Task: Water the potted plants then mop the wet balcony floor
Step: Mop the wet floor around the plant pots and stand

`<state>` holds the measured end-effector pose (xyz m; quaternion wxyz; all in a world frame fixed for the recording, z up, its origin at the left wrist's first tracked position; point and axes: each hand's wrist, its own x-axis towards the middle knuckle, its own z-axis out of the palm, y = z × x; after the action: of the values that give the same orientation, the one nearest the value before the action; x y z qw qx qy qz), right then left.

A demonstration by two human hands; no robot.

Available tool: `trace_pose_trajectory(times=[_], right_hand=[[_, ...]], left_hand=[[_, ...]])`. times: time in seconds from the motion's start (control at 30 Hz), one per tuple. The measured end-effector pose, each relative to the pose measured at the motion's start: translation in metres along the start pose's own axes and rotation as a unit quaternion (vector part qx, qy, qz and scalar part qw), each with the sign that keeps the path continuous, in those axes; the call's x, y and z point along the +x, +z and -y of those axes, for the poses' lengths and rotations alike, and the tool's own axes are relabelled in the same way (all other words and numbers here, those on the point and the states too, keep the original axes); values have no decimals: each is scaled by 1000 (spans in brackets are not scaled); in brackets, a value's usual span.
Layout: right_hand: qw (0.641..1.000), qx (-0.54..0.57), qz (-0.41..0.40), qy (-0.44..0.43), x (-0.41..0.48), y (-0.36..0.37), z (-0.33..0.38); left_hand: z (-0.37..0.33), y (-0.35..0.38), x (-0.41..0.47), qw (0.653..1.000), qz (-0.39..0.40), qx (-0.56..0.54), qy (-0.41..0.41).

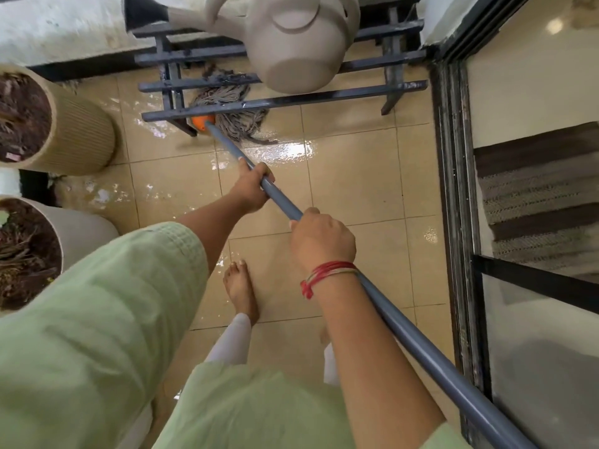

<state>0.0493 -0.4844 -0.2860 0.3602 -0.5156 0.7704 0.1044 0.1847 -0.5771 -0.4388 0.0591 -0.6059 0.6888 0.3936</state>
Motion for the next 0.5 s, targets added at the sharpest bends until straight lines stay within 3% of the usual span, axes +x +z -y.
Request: trace_pose_trajectory(times=[0.27, 0.5], right_hand=[[993, 63, 8, 95, -22, -14, -84], [969, 82, -7, 234, -62, -34, -143]], left_hand=[[-95, 45, 14, 990, 88, 37, 99], [-196, 95, 9, 950, 180, 97, 236]])
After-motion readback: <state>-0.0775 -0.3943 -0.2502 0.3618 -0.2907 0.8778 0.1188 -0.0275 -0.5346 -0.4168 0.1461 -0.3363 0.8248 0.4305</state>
